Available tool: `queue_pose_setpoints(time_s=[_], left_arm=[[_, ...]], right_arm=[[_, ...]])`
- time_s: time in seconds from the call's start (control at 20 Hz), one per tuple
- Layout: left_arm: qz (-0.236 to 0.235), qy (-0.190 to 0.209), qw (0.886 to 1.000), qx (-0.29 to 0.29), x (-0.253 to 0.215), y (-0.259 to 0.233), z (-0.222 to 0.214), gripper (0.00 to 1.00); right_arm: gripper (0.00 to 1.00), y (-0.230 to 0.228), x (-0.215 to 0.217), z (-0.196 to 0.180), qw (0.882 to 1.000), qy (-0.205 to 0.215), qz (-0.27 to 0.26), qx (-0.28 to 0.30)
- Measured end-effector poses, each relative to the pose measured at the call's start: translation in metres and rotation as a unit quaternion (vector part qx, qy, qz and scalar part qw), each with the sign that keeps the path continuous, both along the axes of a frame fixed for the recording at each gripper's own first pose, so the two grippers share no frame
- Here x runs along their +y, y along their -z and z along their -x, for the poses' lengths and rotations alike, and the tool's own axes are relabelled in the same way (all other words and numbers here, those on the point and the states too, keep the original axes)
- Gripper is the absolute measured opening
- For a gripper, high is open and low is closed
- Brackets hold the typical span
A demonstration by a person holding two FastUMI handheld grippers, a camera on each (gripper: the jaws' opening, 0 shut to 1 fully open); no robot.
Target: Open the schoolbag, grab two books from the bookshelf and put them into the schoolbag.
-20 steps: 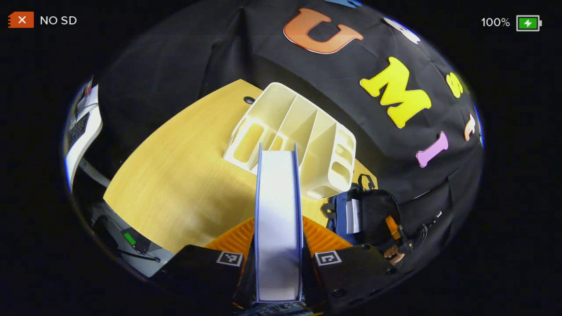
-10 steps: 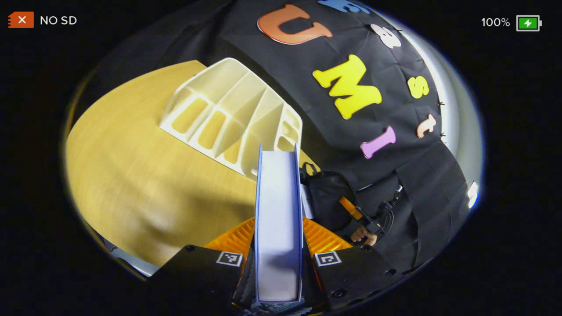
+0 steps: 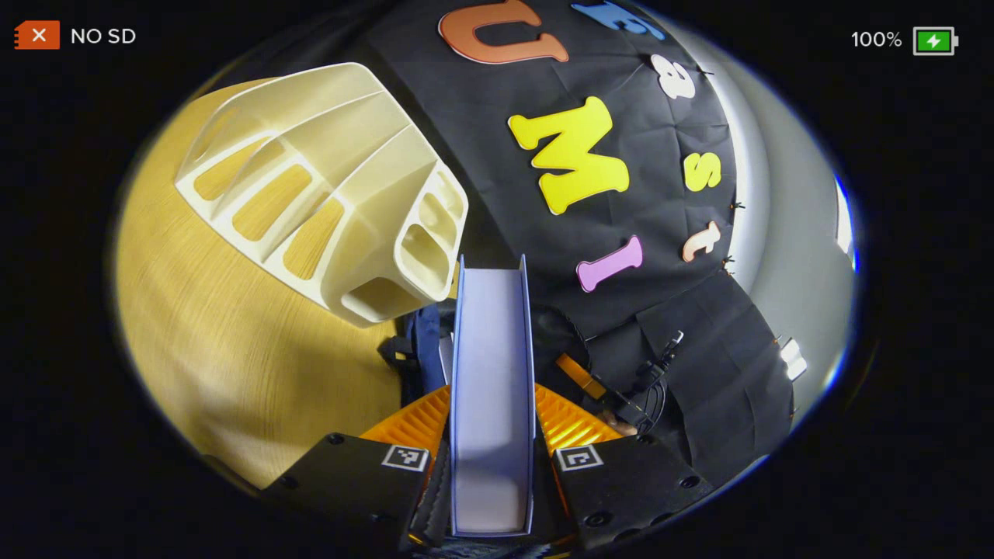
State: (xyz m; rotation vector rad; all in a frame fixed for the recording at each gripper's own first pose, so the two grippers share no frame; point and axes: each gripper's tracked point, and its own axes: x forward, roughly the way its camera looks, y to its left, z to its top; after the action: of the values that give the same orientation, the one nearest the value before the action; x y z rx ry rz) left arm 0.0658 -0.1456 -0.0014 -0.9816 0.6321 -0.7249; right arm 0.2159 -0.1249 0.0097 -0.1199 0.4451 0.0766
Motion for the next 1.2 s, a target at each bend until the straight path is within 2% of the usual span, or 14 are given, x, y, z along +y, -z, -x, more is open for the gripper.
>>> queue_pose_setpoints(time_s=[0.05,0.1,0.2,0.3,0.35,0.4,0.45,0.5,0.65,0.85,1.0,1.15,1.2], left_arm=[[0.001,-0.004,1.0,-0.001,-0.007,0.003,-0.008,0.5],[0.004,-0.002,1.0,0.002,-0.017,0.006,-0.013,0.5],[0.005,0.0,1.0,0.005,-0.038,0.009,-0.024,0.41],[0.005,-0.003,1.0,0.013,-0.062,0.009,-0.038,0.5],[0.004,-0.005,1.0,0.015,-0.074,0.009,-0.045,0.45],[0.003,-0.004,1.0,0.017,-0.087,0.011,-0.05,0.5],[0.004,-0.002,1.0,0.022,-0.1,0.014,-0.056,0.45],[0.002,0.0,1.0,0.028,-0.115,0.017,-0.062,0.45],[-0.037,-0.003,0.999,0.022,-0.158,0.034,-0.077,0.45],[-0.02,0.003,0.999,0.035,-0.201,0.047,-0.085,0.45],[-0.006,-0.011,0.999,0.053,-0.228,0.068,-0.095,0.45],[0.037,-0.016,0.995,0.087,-0.255,0.089,-0.105,0.46],[0.032,-0.03,0.996,0.074,-0.266,0.102,-0.108,0.46]], right_arm=[[0.01,-0.006,0.001,-0.002,1.0,0.0,0.005,-0.005],[0.01,-0.011,0.0,-0.004,1.0,0.003,0.009,-0.01],[0.01,-0.02,-0.002,-0.008,1.0,0.015,0.004,-0.016],[0.01,-0.023,0.003,-0.011,1.0,0.009,0.0,-0.018],[0.01,-0.024,0.002,-0.012,1.0,0.009,0.002,-0.019],[0.01,-0.026,0.003,-0.013,1.0,0.006,0.007,-0.02],[0.01,-0.027,0.003,-0.014,1.0,0.006,0.013,-0.022],[0.01,-0.03,0.004,-0.015,1.0,0.005,0.018,-0.024],[0.01,-0.041,0.01,-0.017,0.999,0.001,0.03,-0.033],[0.01,-0.05,0.022,-0.017,0.999,-0.004,0.032,-0.042],[0.01,-0.053,0.034,-0.015,0.998,-0.016,0.043,-0.048],[0.01,-0.05,0.042,-0.015,0.997,-0.027,0.042,-0.051],[0.01,-0.05,0.045,-0.015,0.997,-0.03,0.038,-0.053]])
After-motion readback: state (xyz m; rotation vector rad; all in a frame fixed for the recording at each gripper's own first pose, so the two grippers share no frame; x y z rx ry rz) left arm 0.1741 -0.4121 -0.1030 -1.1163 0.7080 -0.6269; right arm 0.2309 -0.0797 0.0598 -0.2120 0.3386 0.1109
